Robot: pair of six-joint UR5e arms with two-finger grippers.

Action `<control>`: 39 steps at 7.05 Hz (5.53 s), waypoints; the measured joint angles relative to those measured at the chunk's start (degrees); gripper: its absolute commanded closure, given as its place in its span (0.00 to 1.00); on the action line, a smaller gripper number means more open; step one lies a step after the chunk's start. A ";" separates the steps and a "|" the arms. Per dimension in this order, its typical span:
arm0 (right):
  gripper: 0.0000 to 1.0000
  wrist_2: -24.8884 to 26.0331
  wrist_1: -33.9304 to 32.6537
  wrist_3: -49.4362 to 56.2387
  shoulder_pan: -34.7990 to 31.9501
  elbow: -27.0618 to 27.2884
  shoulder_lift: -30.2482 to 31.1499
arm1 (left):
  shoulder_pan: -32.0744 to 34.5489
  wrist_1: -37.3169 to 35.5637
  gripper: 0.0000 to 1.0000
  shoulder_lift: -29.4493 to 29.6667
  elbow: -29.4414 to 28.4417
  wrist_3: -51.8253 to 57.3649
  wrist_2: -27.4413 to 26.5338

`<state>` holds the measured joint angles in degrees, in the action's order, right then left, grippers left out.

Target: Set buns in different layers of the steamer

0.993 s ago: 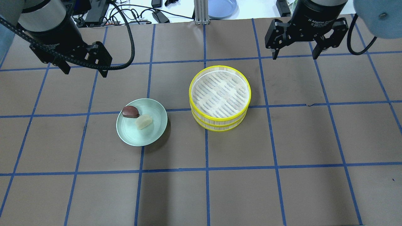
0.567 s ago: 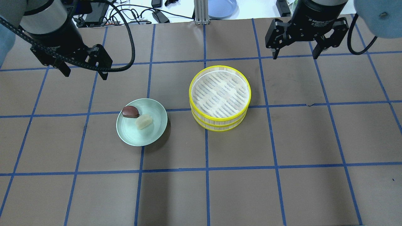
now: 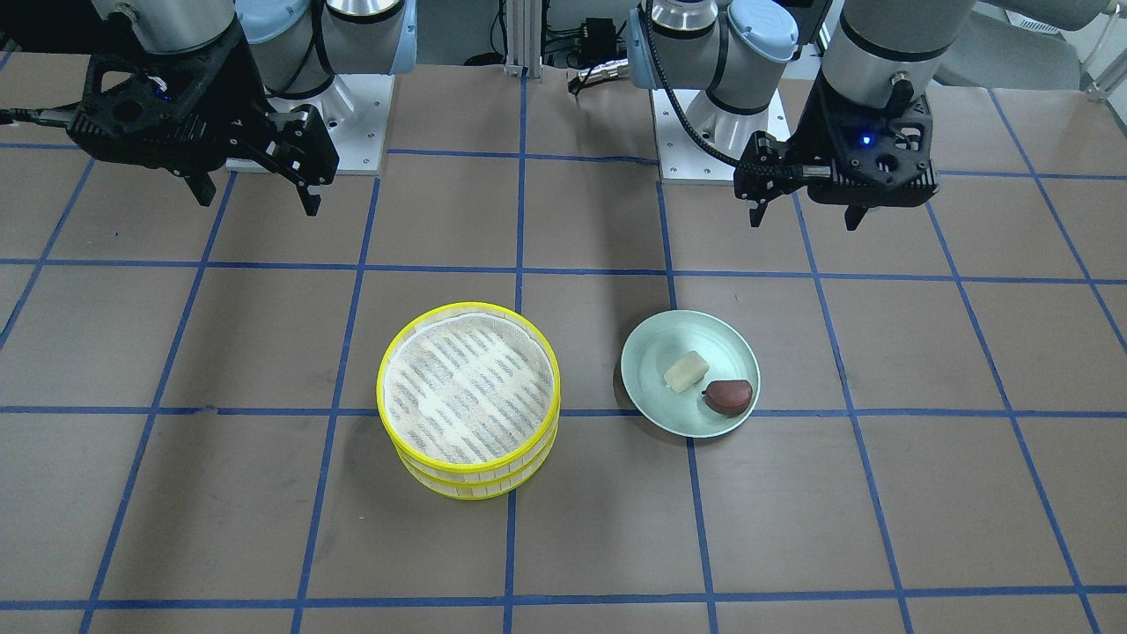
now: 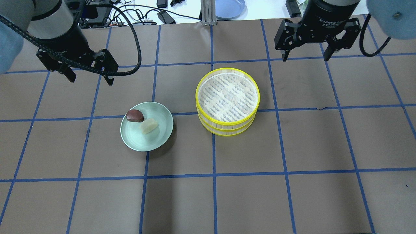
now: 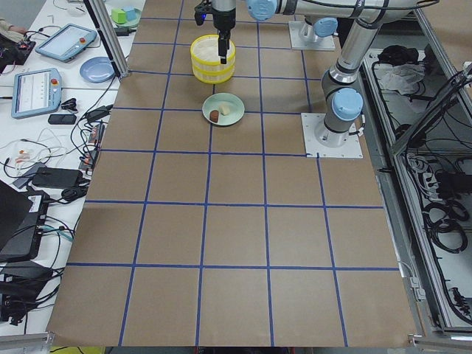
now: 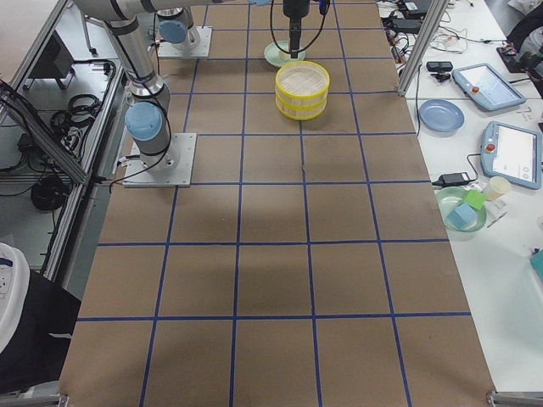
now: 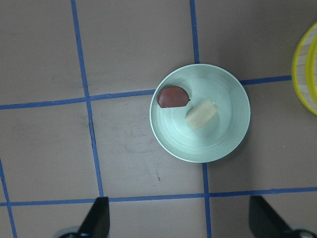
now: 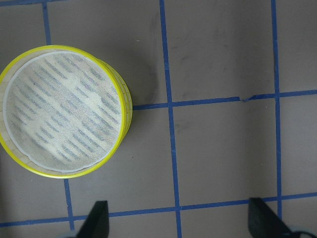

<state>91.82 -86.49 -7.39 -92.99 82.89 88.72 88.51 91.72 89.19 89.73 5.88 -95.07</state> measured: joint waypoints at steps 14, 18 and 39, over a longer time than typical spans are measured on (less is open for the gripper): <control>0.00 -0.17 -29.29 -0.67 -0.73 18.18 -11.63 | -0.26 -15.84 0.73 25.40 10.35 -18.31 9.66; 0.23 0.13 -36.66 -2.60 -3.73 18.06 -17.80 | -0.26 -15.96 1.00 26.77 9.91 -18.36 9.44; 1.00 0.02 -21.77 16.88 14.42 15.71 -11.97 | 17.88 -39.03 0.00 28.52 3.07 -59.11 28.50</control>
<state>91.85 -108.26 9.49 -78.57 98.60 76.75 106.39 52.69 117.71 92.80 -53.23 -66.58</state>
